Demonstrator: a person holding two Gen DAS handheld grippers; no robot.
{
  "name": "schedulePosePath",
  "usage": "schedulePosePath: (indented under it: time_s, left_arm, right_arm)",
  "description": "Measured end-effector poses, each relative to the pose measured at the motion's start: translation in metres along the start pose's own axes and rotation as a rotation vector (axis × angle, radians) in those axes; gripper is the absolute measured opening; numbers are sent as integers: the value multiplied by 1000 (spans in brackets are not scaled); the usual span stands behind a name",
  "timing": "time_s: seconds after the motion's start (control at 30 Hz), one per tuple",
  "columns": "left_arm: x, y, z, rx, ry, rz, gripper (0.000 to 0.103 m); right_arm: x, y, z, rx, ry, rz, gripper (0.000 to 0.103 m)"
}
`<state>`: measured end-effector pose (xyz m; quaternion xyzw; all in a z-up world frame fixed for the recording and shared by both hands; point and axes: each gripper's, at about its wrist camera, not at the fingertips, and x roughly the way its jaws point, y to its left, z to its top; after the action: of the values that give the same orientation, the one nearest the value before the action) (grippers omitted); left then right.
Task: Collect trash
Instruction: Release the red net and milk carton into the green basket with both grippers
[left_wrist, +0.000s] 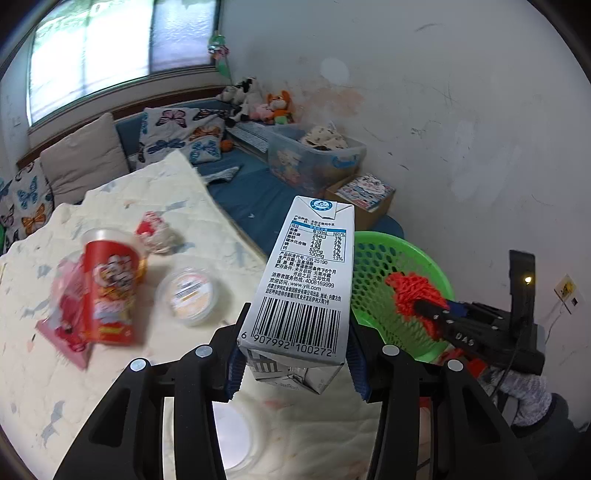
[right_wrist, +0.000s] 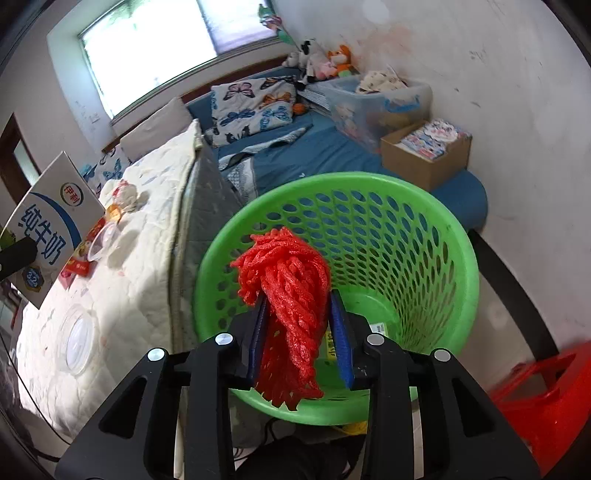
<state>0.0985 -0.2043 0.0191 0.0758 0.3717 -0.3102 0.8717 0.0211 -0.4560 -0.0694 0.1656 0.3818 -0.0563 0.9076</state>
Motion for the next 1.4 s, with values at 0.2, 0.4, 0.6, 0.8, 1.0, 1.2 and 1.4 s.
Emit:
schedulePosePath:
  time_s: [0.2,0.4,0.6,0.8,1.0,1.2,1.4]
  left_arm:
    - [19,-17,10,27,29,-20,45]
    - [34,-32,18,60,44,-20,45]
    - [49,-46,22,88,68,-27,45]
    - [75,-63,26,113,113,-36,45]
    - [107,-82,28,144,175,-43,45]
    - [139,-97,30,174,234,-36,46]
    - [151,-103,28,170,240,-27,64]
  right_arm:
    - [4,-11,-1,23,0,3,46]
    - [2,-16,-2,37,-6,4,57]
    - [-5,-19,-3,34,-16,5,61]
    - [-17,-23,-7,24,-33,-4,66]
    - [-29,-30,-14,41,-49,-9,68]
    - [-33,-36,-22,65,-44,-12,69]
    - [-34,-39,-25,82,-37,-15,69]
